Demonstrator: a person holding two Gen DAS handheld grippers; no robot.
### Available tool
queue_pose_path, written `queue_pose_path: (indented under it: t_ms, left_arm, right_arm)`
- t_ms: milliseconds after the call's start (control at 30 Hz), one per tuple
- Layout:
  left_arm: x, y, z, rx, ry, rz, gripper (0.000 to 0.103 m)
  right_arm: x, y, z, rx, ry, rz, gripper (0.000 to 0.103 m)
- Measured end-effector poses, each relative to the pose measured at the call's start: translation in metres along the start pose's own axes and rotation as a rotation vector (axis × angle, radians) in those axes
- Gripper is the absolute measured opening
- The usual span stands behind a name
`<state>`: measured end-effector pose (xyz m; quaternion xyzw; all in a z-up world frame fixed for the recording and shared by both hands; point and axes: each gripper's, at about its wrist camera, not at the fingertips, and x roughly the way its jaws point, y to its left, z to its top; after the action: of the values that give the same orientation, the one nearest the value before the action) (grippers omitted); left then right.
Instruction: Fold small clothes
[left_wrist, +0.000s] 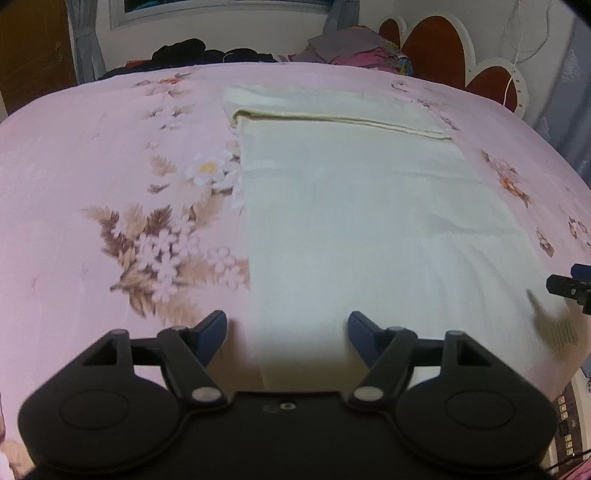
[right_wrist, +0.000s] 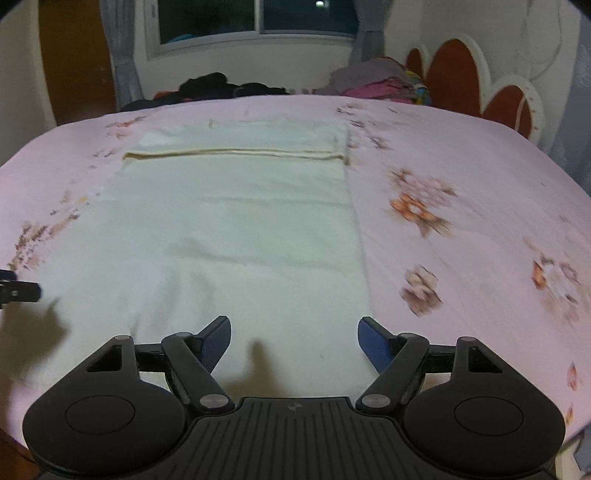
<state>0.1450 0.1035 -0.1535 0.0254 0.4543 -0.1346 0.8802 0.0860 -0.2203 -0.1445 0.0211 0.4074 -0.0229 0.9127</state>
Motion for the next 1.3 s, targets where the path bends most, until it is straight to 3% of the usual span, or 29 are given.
queue_pose_path:
  t_ms: [233,300,500,600,767,867,933,967,1033,1133,1300]
  left_arm:
    - [-0.007,0.009,-0.024,-0.052,0.036,0.0,0.067]
    - [-0.009,0.012,-0.031,-0.071,0.054,-0.015,0.061]
    - [-0.013,0.007,-0.043,-0.087,0.065,-0.057,0.06]
    - [-0.012,0.001,-0.045,-0.091,0.078,-0.095,0.059]
    - [-0.009,-0.007,-0.046,-0.087,0.088,-0.127,0.059]
    - [-0.009,-0.007,-0.047,-0.094,0.089,-0.143,0.05]
    - [-0.008,-0.006,-0.047,-0.103,0.089,-0.157,0.038]
    - [-0.007,-0.007,-0.047,-0.1,0.091,-0.158,0.036]
    - [-0.006,-0.007,-0.045,-0.105,0.093,-0.168,0.017]
    - [-0.004,-0.006,-0.043,-0.115,0.095,-0.188,0.008]
    - [-0.016,-0.007,-0.034,-0.102,0.035,-0.197,0.006]
  right_arm:
    - [-0.007,-0.021,-0.019,0.022,0.029,-0.034,0.075]
    - [-0.007,-0.025,-0.023,0.028,0.039,-0.039,0.075]
    - [-0.004,-0.033,-0.034,0.042,0.069,-0.044,0.075]
    - [-0.002,-0.034,-0.039,0.053,0.094,-0.039,0.056]
    - [-0.002,-0.037,-0.043,0.069,0.107,-0.033,0.056]
    - [-0.002,-0.037,-0.045,0.075,0.115,-0.033,0.056]
    - [-0.002,-0.036,-0.044,0.088,0.124,-0.014,0.046]
    - [-0.002,-0.035,-0.043,0.089,0.129,-0.001,0.035]
    - [-0.001,-0.03,-0.041,0.082,0.14,0.012,0.024]
    - [-0.002,-0.029,-0.04,0.092,0.15,0.037,0.008]
    - [-0.012,-0.032,-0.032,0.125,0.122,0.094,0.007]
